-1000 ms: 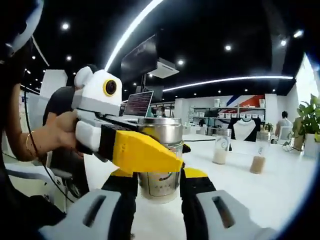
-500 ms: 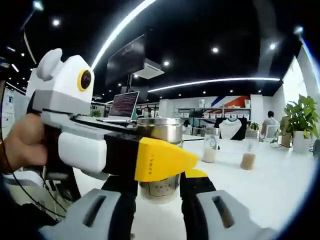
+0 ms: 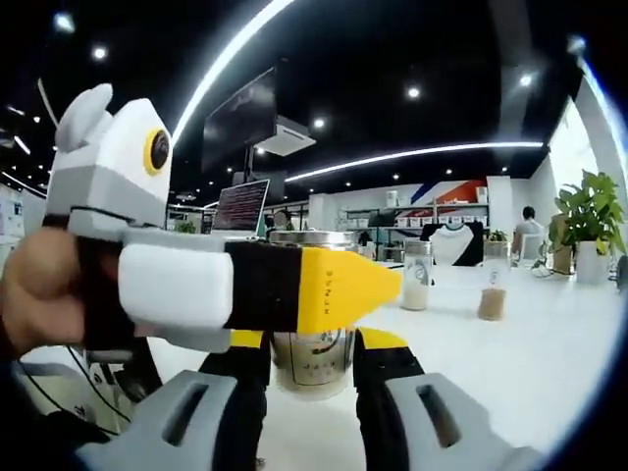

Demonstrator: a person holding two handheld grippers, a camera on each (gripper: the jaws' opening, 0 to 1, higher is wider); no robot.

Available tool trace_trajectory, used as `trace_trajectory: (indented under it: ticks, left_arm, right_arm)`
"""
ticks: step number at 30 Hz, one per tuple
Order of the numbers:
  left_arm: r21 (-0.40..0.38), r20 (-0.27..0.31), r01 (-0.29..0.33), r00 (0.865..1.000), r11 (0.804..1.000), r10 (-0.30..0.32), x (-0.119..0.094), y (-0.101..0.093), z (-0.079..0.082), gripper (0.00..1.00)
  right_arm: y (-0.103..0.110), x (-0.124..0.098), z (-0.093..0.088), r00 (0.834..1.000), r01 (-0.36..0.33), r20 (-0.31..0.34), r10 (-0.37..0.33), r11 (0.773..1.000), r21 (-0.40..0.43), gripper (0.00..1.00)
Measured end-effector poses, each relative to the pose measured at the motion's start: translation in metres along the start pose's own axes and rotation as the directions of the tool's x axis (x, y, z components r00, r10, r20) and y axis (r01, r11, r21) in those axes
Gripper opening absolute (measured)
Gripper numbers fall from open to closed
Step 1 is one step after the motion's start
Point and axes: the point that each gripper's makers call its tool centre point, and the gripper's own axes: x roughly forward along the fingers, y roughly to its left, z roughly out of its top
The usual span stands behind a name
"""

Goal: Rotate the seasoning bottle until the label or dispensing opening points toward the visible target arrow and the bottle remains upright within the marked orientation range

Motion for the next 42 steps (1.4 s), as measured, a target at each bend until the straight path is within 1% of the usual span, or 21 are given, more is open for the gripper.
trace_trajectory:
  ticks: [6, 9, 13, 16, 19, 20, 21, 22, 24, 27, 28, 32, 36, 37, 38, 39, 40, 41, 42]
  left_arm:
    - [0.003, 0.016, 0.023, 1.000, 1.000, -0.023, 0.001, -0.001, 0.002, 0.38]
    - [0.005, 0.013, 0.040, 0.999, 0.999, -0.040, 0.000, -0.002, 0.002, 0.38]
    - [0.025, -0.006, 0.078, 0.997, 0.997, -0.078, 0.000, -0.005, 0.001, 0.38]
    - [0.006, -0.006, 0.106, 0.994, 0.994, -0.106, -0.001, -0.005, 0.001, 0.38]
    - [-0.011, -0.007, 0.154, 0.988, 0.988, -0.154, -0.001, -0.007, 0.002, 0.38]
    - [0.009, -0.013, 0.180, 0.984, 0.984, -0.180, -0.002, -0.009, 0.002, 0.38]
    - [0.011, -0.014, 0.185, 0.983, 0.983, -0.185, -0.002, -0.009, 0.003, 0.38]
    - [0.021, -0.018, 0.211, 0.977, 0.977, -0.211, -0.002, -0.012, 0.003, 0.38]
    - [0.019, -0.019, 0.235, 0.972, 0.972, -0.235, -0.003, -0.013, 0.004, 0.38]
    - [0.017, -0.018, 0.287, 0.958, 0.958, -0.287, -0.004, -0.016, 0.006, 0.38]
    - [0.014, -0.020, 0.313, 0.950, 0.950, -0.313, -0.005, -0.018, 0.006, 0.38]
    - [0.014, -0.033, 0.376, 0.926, 0.927, -0.375, -0.007, -0.023, 0.006, 0.38]
    - [0.009, -0.042, 0.461, 0.887, 0.887, -0.460, -0.011, -0.031, 0.008, 0.38]
    - [0.012, -0.053, 0.489, 0.871, 0.872, -0.488, -0.012, -0.034, 0.008, 0.38]
    - [0.013, -0.053, 0.498, 0.866, 0.867, -0.497, -0.013, -0.034, 0.009, 0.38]
    - [0.021, -0.055, 0.533, 0.845, 0.846, -0.532, -0.015, -0.038, 0.010, 0.38]
    - [0.022, -0.059, 0.545, 0.838, 0.838, -0.543, -0.017, -0.039, 0.011, 0.38]
    - [0.015, -0.053, 0.546, 0.837, 0.838, -0.545, -0.017, -0.039, 0.012, 0.38]
    - [0.016, -0.053, 0.569, 0.821, 0.822, -0.568, -0.019, -0.041, 0.013, 0.38]
  right_arm:
    - [-0.002, -0.001, 0.002, 1.000, -0.002, 0.003, 0.002, 1.000, -0.007, 0.31]
    - [-0.002, -0.001, 0.002, 1.000, -0.013, 0.001, 0.013, 1.000, -0.011, 0.31]
    - [0.000, -0.002, 0.002, 0.999, -0.039, -0.007, 0.039, 0.999, -0.001, 0.31]
    - [0.001, -0.002, 0.003, 0.998, -0.055, -0.004, 0.055, 0.998, -0.004, 0.31]
    - [0.002, -0.003, 0.004, 0.996, -0.084, -0.005, 0.084, 0.996, -0.004, 0.32]
    - [0.002, -0.003, 0.004, 0.995, -0.097, -0.008, 0.097, 0.995, -0.001, 0.32]
    - [0.003, -0.003, 0.005, 0.995, -0.104, -0.009, 0.104, 0.995, -0.002, 0.32]
    - [0.004, -0.003, 0.005, 0.994, -0.111, -0.009, 0.111, 0.994, -0.007, 0.32]
    - [0.004, -0.004, 0.006, 0.993, -0.122, -0.011, 0.122, 0.992, -0.014, 0.32]
    - [0.006, -0.004, 0.008, 0.990, -0.144, -0.011, 0.143, 0.989, -0.018, 0.33]
    - [0.007, -0.005, 0.008, 0.988, -0.154, -0.013, 0.154, 0.988, -0.018, 0.33]
    - [0.009, -0.005, 0.009, 0.985, -0.174, -0.018, 0.173, 0.985, -0.017, 0.35]
    - [0.012, -0.006, 0.010, 0.980, -0.197, -0.017, 0.196, 0.980, -0.022, 0.36]
    - [0.013, -0.006, 0.010, 0.978, -0.206, -0.019, 0.206, 0.978, -0.025, 0.36]
    - [0.014, -0.006, 0.011, 0.977, -0.213, -0.017, 0.213, 0.977, -0.027, 0.36]
    - [0.014, -0.007, 0.012, 0.975, -0.221, -0.015, 0.220, 0.975, -0.027, 0.36]
    - [0.016, -0.007, 0.013, 0.973, -0.231, -0.015, 0.231, 0.972, -0.031, 0.37]
    - [0.017, -0.008, 0.014, 0.972, -0.237, -0.011, 0.237, 0.971, -0.032, 0.37]
    - [0.018, -0.008, 0.015, 0.969, -0.245, -0.009, 0.245, 0.969, -0.034, 0.37]
